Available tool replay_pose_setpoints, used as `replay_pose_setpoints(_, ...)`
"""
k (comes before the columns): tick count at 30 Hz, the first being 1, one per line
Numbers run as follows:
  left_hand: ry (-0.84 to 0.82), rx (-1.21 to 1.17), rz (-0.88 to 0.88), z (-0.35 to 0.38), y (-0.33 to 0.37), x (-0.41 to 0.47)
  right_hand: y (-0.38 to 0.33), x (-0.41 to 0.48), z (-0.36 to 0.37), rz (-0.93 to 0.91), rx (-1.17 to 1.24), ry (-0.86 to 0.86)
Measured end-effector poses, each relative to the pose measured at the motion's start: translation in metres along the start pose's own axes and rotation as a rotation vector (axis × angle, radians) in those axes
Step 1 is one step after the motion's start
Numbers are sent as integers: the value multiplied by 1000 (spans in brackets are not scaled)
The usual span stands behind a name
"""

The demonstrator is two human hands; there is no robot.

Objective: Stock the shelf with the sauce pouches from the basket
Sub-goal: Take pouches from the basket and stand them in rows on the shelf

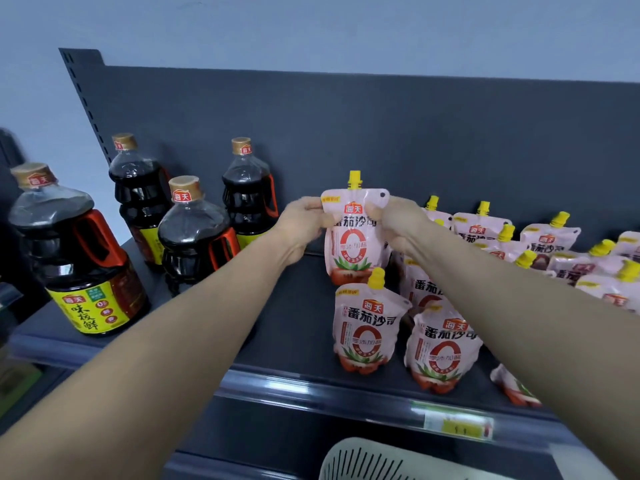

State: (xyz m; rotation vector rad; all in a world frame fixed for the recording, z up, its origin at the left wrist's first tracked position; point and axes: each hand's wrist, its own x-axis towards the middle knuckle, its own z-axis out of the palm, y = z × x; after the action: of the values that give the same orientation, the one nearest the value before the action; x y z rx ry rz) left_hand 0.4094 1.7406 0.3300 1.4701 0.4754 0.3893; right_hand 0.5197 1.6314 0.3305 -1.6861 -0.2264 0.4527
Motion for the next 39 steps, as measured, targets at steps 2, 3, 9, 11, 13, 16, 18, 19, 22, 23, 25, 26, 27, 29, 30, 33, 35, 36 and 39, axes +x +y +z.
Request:
replay_pose_setpoints(2, -23, 8, -41, 1, -5, 5, 2, 1, 1, 47, -52, -32)
replay_pose_setpoints(3, -7, 28, -58, 2, -9, 8, 2, 0, 1, 75, -52, -62)
replay_pose_setpoints(9, 97, 112, -56, 15, -27, 23, -15, 3, -17, 22, -504, -151)
replay_pose_setpoints(11, 71, 148, -68, 18, -35, 23, -26, 9, -26, -72, -658, -81)
replay_pose_setpoints(13, 9, 175, -89, 20, -44, 21, -30, 25, -32, -134, -722, 33)
replay_pose_setpoints(16, -118, 180, -125, 22, -51, 17, -22, 43, -33, -197, -917, 145)
replay_pose_setpoints(18, -170, 212, -130, 21, -49, 17, -16, 49, -31, -193, -985, 137)
replay_pose_setpoints(19, -188, 244, -124, 21, -48, 17, -13, 51, -29, -190, -1024, 118)
replay_pose_setpoints(22, -230, 317, -109, 20, -44, 19, -8, 58, -23, -166, -1159, 84)
replay_pose_setpoints(23, -241, 322, -104, 20, -44, 20, -7, 60, -22, -154, -1174, 90)
replay_pose_setpoints(25, -250, 323, -103, 19, -44, 21, -5, 67, -22, -145, -1163, 105)
replay_pose_setpoints(26, -254, 337, -103, 19, -43, 22, -4, 71, -22, -145, -1142, 110)
replay_pose_setpoints(27, -260, 354, -100, 19, -43, 23, -4, 75, -22, -147, -1121, 118)
replay_pose_setpoints(29, -280, 380, -91, 18, -42, 24, -1, 84, -21, -160, -1097, 131)
replay_pose_setpoints(30, -288, 388, -80, 18, -42, 24, 1, 87, -20, -157, -1097, 138)
replay_pose_setpoints(33, -283, 386, -43, 19, -41, 25, 5, 97, -19, -155, -1067, 151)
replay_pose_setpoints(35, -250, 371, -29, 20, -41, 25, 3, 97, -18, -143, -1051, 157)
replay_pose_setpoints(36, -228, 365, -18, 21, -41, 25, 2, 96, -17, -140, -1038, 160)
replay_pose_setpoints(39, -166, 369, 19, 25, -44, 25, 1, 98, -18, -126, -997, 159)
